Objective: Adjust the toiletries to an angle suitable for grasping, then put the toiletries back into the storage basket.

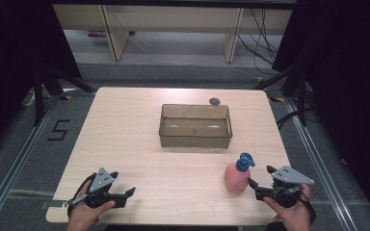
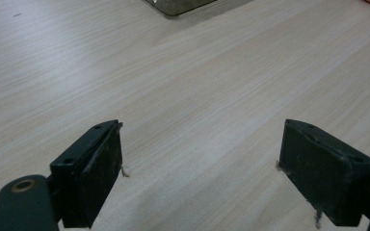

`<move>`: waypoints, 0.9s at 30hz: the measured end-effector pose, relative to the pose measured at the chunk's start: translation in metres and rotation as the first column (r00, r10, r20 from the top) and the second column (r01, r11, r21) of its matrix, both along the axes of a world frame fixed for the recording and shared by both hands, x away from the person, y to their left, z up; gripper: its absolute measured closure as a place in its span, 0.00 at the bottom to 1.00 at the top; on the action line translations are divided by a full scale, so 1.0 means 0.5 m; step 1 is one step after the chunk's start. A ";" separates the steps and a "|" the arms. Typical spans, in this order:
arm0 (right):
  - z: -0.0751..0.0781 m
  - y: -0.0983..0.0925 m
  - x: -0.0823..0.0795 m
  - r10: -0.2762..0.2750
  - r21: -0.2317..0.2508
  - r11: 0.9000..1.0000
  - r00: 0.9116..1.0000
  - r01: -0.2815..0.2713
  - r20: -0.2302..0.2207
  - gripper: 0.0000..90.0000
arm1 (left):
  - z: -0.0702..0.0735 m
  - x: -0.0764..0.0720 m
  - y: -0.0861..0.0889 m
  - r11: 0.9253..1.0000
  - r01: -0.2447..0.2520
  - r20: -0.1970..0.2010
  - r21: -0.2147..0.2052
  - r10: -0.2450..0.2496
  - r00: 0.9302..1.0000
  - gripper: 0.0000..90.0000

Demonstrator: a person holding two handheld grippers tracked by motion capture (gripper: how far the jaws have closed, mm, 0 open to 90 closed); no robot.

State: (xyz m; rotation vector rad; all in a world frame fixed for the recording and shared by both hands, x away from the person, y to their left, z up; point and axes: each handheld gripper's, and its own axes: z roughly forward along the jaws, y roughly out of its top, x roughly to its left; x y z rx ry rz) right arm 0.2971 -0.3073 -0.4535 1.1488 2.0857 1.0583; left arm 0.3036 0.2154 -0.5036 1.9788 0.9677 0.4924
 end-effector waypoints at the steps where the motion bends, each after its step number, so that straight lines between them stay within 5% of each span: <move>1: 0.000 0.001 0.000 0.002 0.006 1.000 1.000 -0.002 0.006 0.23 | 0.000 0.000 0.000 1.000 0.001 0.000 -0.002 -0.001 1.000 0.17; 12: 0.013 0.013 -0.013 0.025 0.067 0.997 1.000 -0.024 -0.013 0.23 | -0.001 0.000 0.002 1.000 0.004 -0.001 -0.011 -0.004 1.000 0.17; 20: 0.020 0.016 -0.011 0.047 0.067 0.996 0.998 -0.050 0.041 0.23 | -0.002 0.001 0.001 1.000 0.003 0.002 -0.019 -0.003 1.000 0.17; 22: 0.019 0.023 -0.013 0.050 0.100 0.994 0.999 -0.052 0.020 0.23 | -0.001 0.001 0.001 1.000 0.004 0.000 -0.014 -0.004 1.000 0.17; 27: 0.021 0.030 -0.009 0.060 0.093 0.994 0.997 -0.064 0.039 0.23 | -0.001 0.000 0.001 1.000 0.005 0.000 -0.013 -0.005 1.000 0.16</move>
